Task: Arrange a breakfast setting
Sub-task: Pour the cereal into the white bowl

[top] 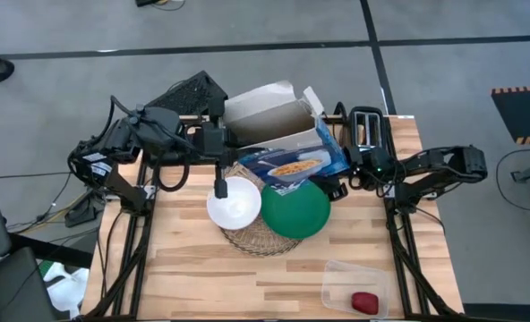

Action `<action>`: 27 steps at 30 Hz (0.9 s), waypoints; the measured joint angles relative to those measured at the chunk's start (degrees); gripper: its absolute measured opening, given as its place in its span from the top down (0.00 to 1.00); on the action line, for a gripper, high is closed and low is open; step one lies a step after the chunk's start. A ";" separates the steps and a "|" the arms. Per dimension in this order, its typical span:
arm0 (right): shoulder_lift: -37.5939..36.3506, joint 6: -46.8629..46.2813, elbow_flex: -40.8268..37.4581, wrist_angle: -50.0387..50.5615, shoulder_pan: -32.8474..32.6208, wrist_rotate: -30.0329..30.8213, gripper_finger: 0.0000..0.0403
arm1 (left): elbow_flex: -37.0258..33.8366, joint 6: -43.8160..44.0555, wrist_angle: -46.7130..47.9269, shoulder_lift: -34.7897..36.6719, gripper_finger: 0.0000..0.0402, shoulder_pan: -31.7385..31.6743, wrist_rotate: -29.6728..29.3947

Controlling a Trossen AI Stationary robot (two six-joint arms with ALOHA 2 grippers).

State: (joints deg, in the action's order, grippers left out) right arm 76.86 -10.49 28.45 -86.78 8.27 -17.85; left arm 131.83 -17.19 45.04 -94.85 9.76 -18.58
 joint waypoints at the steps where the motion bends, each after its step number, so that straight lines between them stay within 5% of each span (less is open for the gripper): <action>1: 0.00 0.16 0.03 -0.05 0.00 0.00 0.08 | 0.00 -0.40 -0.93 0.01 1.00 0.00 -0.03; 13: 0.02 0.36 0.07 -1.82 0.00 0.02 0.08 | 0.00 -1.65 -3.57 0.16 1.00 0.14 -1.69; 19: 0.11 0.39 0.04 -1.87 -0.02 -0.05 0.19 | 0.13 0.47 -1.49 -0.39 1.00 -0.02 -1.38; 27: -1.29 0.15 -1.99 -0.84 0.71 -0.44 0.20 | 0.05 5.54 2.85 0.24 0.95 0.38 -0.15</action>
State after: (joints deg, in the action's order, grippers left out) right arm 75.57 -10.34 26.46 -87.61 8.99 -18.28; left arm 131.88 -11.65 47.89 -94.62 10.14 -18.72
